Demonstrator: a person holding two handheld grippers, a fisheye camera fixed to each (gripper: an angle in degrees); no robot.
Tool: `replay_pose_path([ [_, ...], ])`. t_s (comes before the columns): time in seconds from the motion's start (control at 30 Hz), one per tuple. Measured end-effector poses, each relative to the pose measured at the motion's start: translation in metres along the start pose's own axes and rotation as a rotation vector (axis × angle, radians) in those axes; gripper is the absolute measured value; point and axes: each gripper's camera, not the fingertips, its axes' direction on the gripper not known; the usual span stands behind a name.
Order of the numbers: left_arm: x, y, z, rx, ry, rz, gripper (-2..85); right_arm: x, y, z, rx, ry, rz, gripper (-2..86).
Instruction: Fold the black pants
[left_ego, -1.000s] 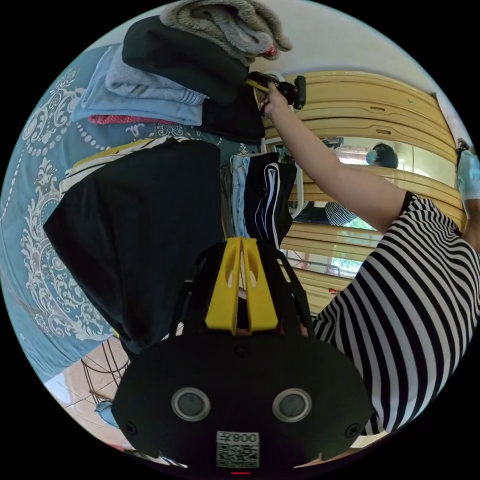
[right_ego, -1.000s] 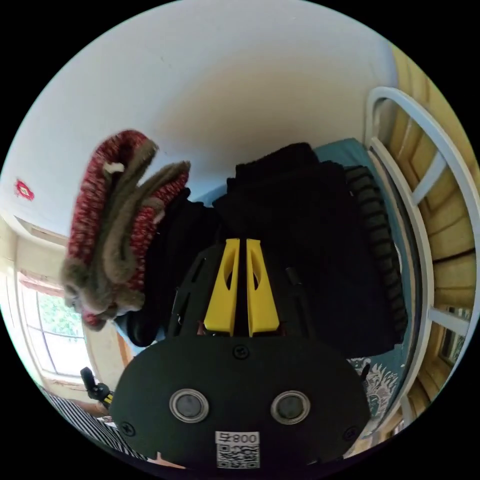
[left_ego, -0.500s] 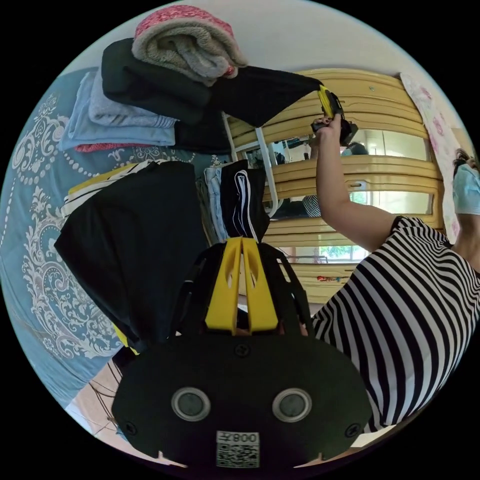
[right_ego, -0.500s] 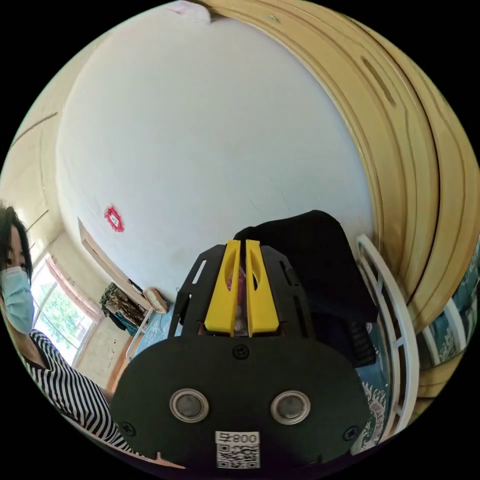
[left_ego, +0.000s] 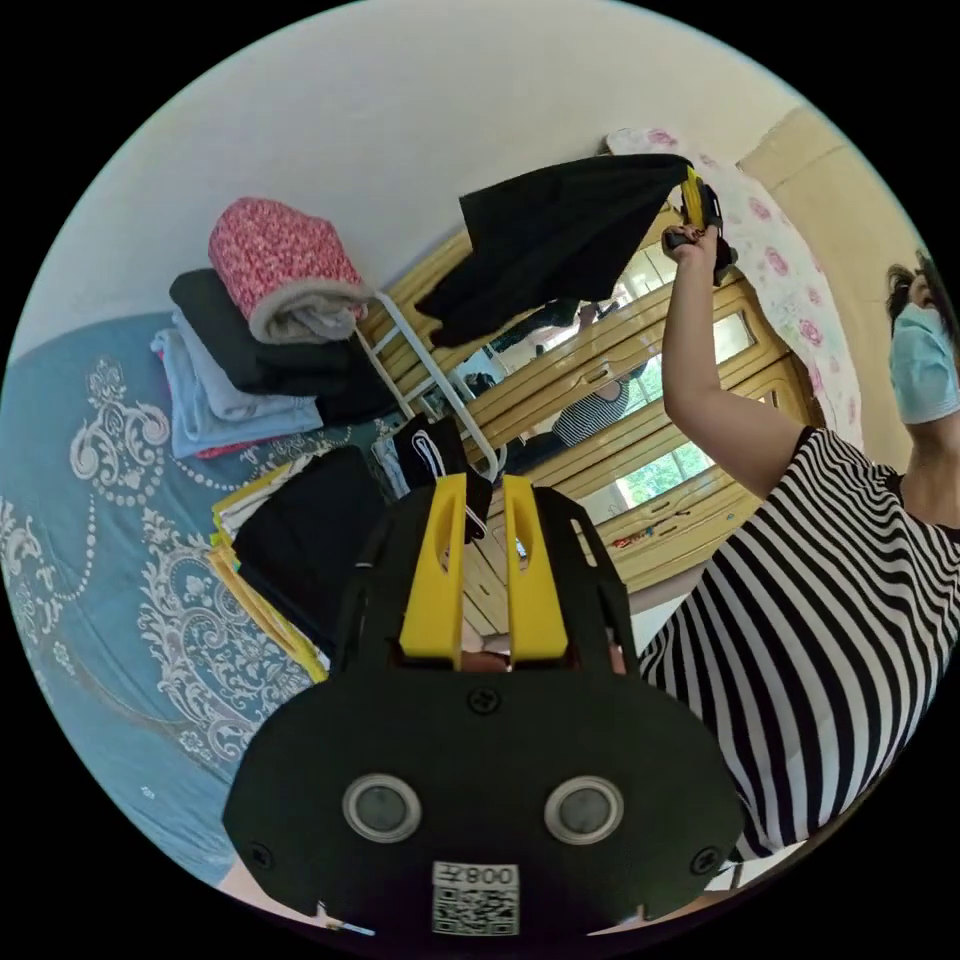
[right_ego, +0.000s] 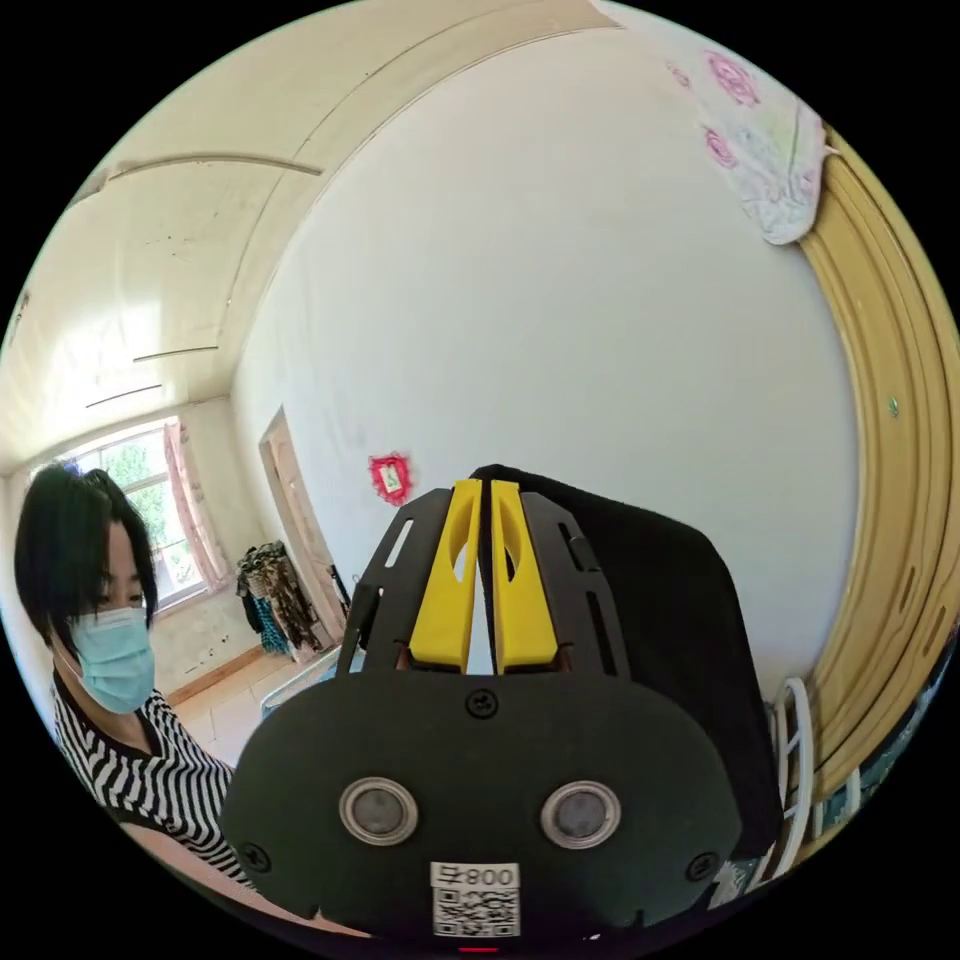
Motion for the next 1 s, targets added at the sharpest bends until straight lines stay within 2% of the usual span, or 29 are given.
replay_pose_path([
  [0.27,0.125,-0.042,-0.047,0.09,-0.121,0.135,13.6,-0.157,0.101,0.062,-0.032,-0.22,0.041,0.9],
  [0.33,0.159,-0.049,-0.049,0.089,-0.123,0.181,12.6,-0.198,0.138,0.086,-0.063,-0.264,0.038,0.8],
  [0.43,0.201,-0.056,-0.052,0.054,-0.032,0.236,4.1,-0.24,0.185,0.122,-0.13,-0.319,0.041,0.8],
  [0.53,0.243,-0.052,-0.069,0.085,-0.154,0.235,1.8,-0.268,0.229,0.158,-0.184,-0.325,0.044,0.8],
  [0.77,0.314,-0.043,-0.111,0.242,-0.202,0.176,4.1,-0.292,0.309,0.228,-0.215,-0.417,0.096,0.7],
  [0.87,0.349,-0.059,-0.089,0.245,-0.168,0.183,7.4,-0.321,0.335,0.263,-0.265,-0.466,0.037,0.6],
  [1.0,0.394,-0.093,-0.04,0.223,-0.208,0.185,10.0,-0.356,0.365,0.301,-0.312,-0.491,-0.038,0.6],
])
